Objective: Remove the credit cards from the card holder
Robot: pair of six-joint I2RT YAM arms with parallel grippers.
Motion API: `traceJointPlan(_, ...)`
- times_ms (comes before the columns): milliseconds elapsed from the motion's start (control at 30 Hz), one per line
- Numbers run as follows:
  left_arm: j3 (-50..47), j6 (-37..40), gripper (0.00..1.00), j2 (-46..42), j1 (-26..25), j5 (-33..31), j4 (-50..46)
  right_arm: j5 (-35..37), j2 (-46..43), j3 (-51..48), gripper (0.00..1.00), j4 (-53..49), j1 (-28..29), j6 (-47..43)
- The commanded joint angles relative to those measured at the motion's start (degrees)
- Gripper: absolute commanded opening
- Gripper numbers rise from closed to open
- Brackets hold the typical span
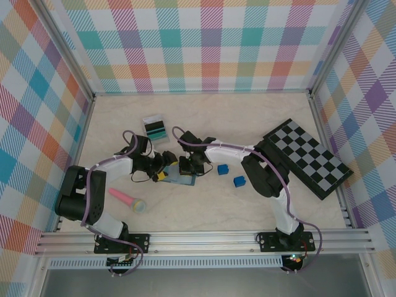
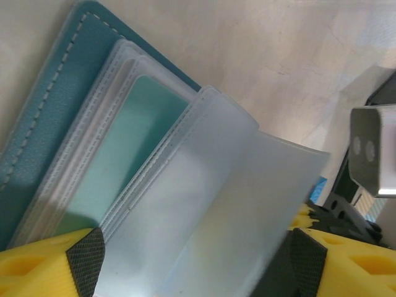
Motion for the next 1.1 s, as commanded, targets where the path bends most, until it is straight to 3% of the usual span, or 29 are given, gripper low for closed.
traceJointPlan(0, -0.85, -2.02, 0.82, 1.43, -1.69, 2.12, 2.67, -0.10, 1.39, -1.33, 0.08, 0.44, -0.17, 0.16)
traceJointPlan(767, -2.31, -4.72, 0.83, 0.20, -3.02, 2.76, 5.93, 2.97, -1.28, -4.46, 0.07, 1.27, -1.04, 1.27)
traceJointPlan(1067, -5.50, -8.11, 0.77, -0.24, -3.02, 1.98, 9.82, 4.48, -8.65, -7.97, 0.15, 3.48, -2.05, -0.47)
